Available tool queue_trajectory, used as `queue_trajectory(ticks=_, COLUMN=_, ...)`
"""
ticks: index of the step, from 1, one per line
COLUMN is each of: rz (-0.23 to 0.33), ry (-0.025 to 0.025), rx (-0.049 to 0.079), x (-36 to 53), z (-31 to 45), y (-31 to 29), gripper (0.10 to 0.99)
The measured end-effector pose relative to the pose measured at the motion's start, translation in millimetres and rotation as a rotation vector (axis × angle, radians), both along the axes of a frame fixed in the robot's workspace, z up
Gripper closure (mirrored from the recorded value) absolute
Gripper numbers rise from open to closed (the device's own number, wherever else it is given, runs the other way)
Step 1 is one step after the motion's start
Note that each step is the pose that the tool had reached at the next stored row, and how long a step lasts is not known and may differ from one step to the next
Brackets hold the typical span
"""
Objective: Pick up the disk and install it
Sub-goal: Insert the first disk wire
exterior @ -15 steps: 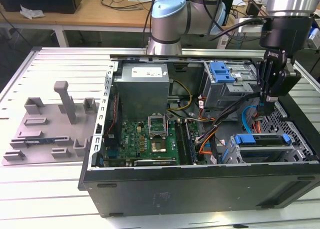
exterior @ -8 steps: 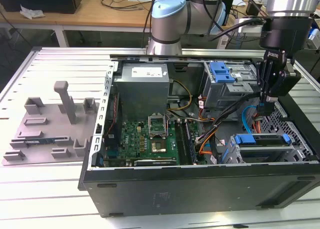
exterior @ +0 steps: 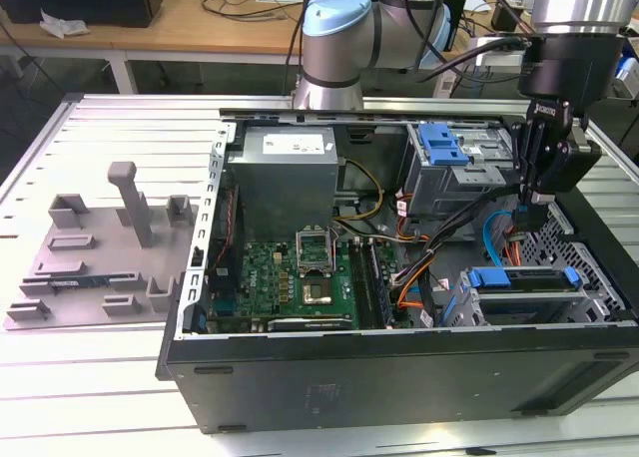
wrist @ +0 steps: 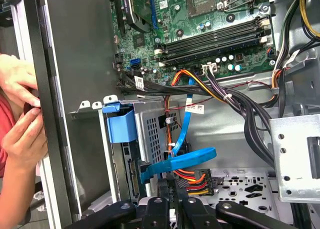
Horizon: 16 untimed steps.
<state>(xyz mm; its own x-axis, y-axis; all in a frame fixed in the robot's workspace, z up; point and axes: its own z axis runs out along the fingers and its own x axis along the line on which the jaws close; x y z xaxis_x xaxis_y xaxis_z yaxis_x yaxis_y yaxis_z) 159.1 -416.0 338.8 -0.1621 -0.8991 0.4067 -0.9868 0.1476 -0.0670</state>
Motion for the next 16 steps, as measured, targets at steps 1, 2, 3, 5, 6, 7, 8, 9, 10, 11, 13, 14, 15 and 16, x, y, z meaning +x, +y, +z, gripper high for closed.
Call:
queue_trajectory(ticks=1, rz=0.000, ry=0.0000, rx=0.003, x=0.0, z=0.3, y=-1.1, gripper=0.918)
queue_trajectory(ticks=2, rz=0.000, ry=0.0000, rx=0.010, x=-0.1, z=1.1, y=-3.1, gripper=0.918)
queue_trajectory(ticks=3, rz=0.000, ry=-0.0002, rx=0.016, x=-0.1, z=1.6, y=-5.3, gripper=0.918)
queue_trajectory(ticks=5, rz=0.000, ry=-0.0005, rx=0.030, x=-0.1, z=2.5, y=-9.9, gripper=0.918)
queue_trajectory(ticks=6, rz=0.000, ry=-0.0006, rx=0.037, x=-0.1, z=3.0, y=-12.2, gripper=0.918)
queue_trajectory(ticks=7, rz=0.000, ry=-0.0007, rx=0.046, x=-0.1, z=3.4, y=-15.2, gripper=0.918)
queue_trajectory(ticks=8, rz=0.000, ry=-0.0008, rx=0.056, x=-0.1, z=3.9, y=-19.2, gripper=0.918)
queue_trajectory(ticks=9, rz=0.000, ry=-0.0009, rx=0.061, x=-0.1, z=4.2, y=-21.2, gripper=0.918)
queue_trajectory(ticks=10, rz=0.000, ry=-0.0009, rx=0.067, x=-0.1, z=4.4, y=-23.6, gripper=0.918)
queue_trajectory(ticks=11, rz=0.000, ry=-0.0010, rx=0.076, x=-0.1, z=4.7, y=-26.8, gripper=0.918)
queue_trajectory(ticks=13, rz=0.000, ry=-0.0011, rx=0.088, x=-0.1, z=5.3, y=-30.4, gripper=0.918)
queue_trajectory(ticks=14, rz=0.000, ry=-0.0013, rx=0.102, x=-0.1, z=5.8, y=-33.8, gripper=0.918)
queue_trajectory(ticks=15, rz=0.000, ry=-0.0014, rx=0.109, x=-0.1, z=6.1, y=-35.3, gripper=0.918)
queue_trajectory(ticks=16, rz=0.000, ry=-0.0013, rx=0.116, x=0.0, z=6.4, y=-36.6, gripper=0.918)
